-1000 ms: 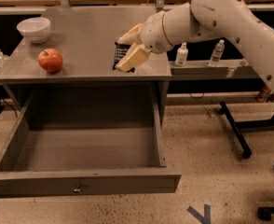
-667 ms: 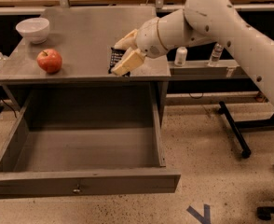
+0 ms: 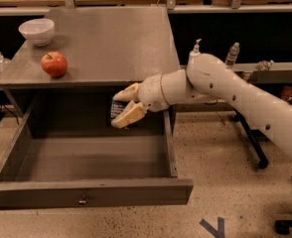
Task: Place rxbar blueberry into top drawer
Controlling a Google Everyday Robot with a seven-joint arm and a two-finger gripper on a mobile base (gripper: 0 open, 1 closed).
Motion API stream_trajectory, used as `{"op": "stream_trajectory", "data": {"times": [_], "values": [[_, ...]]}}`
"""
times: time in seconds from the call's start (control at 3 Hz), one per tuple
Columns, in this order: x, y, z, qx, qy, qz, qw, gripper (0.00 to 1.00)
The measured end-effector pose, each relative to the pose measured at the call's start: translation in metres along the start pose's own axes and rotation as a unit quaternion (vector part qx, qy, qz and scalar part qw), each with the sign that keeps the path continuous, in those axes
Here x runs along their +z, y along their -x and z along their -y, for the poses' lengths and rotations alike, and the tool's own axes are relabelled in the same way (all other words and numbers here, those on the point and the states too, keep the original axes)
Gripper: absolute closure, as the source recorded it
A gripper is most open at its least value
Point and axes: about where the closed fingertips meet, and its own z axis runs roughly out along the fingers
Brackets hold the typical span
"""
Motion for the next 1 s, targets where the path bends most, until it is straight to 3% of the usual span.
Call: {"op": "stream_trajectory", "data": {"times": [0.33,0.67,1.0], "values": [[0.037,-0.041,-0.041,0.010,0.047,-0.034,0.9982,0.82],[0.064,-0.075,-0.065,0.015,0.059,-0.097,0.9934,0.59],[0.085,-0.102,-0.074,0.046,0.001,-0.144,0.9885,0.28]]}}
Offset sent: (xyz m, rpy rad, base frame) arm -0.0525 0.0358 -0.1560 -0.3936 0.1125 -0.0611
